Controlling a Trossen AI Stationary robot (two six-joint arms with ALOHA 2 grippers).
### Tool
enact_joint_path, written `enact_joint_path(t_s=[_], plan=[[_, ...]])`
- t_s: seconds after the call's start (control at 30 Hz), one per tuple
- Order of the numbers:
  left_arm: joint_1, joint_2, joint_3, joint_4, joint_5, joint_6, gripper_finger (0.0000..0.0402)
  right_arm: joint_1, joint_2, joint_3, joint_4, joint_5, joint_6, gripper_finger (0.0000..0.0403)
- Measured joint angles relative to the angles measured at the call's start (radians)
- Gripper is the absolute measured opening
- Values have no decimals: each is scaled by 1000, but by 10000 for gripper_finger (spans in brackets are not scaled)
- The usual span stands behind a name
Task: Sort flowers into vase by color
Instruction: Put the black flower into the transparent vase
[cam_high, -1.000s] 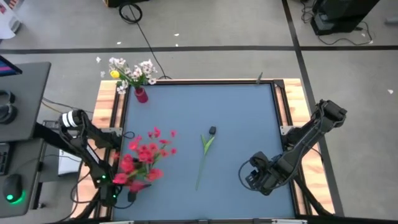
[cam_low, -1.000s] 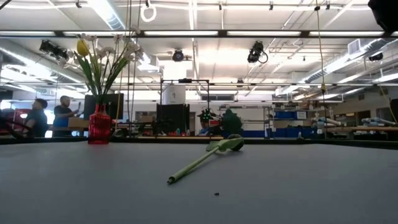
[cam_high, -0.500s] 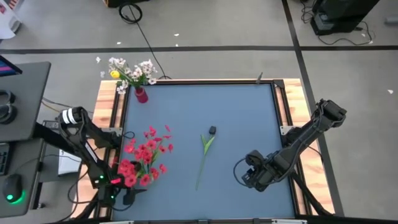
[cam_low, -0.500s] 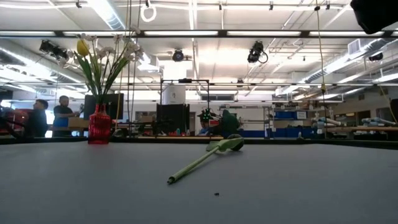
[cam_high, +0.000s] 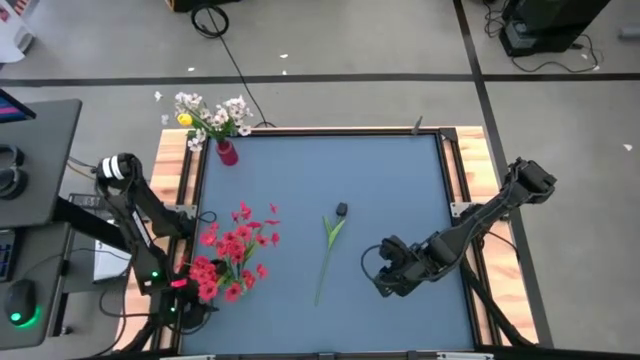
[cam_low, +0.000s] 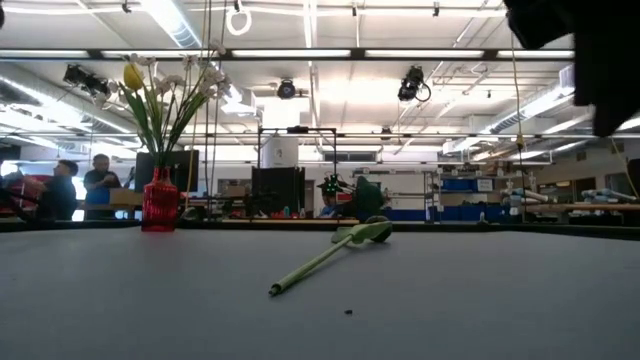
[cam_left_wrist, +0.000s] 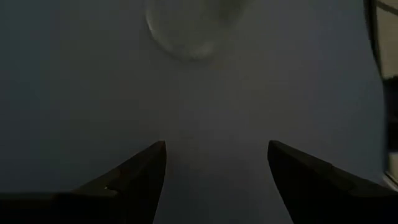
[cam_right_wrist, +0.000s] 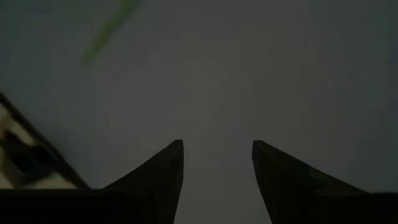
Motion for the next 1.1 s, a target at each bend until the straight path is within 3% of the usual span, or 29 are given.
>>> enact_joint_path(t_s=[0.2,0.37,0.63,1.1], plan=[[2,-69,0,-48,159,-158,283,-40,57,0,124,27,122,200],[6,-125,0,-72,207,-290,262,-89,163,0,310,-11,128,199],[20,-188,64,-75,306,-330,225,-228,351,0,480,-83,136,199],[22,-198,67,-59,375,-342,219,-497,371,2,579,-46,-5,199]])
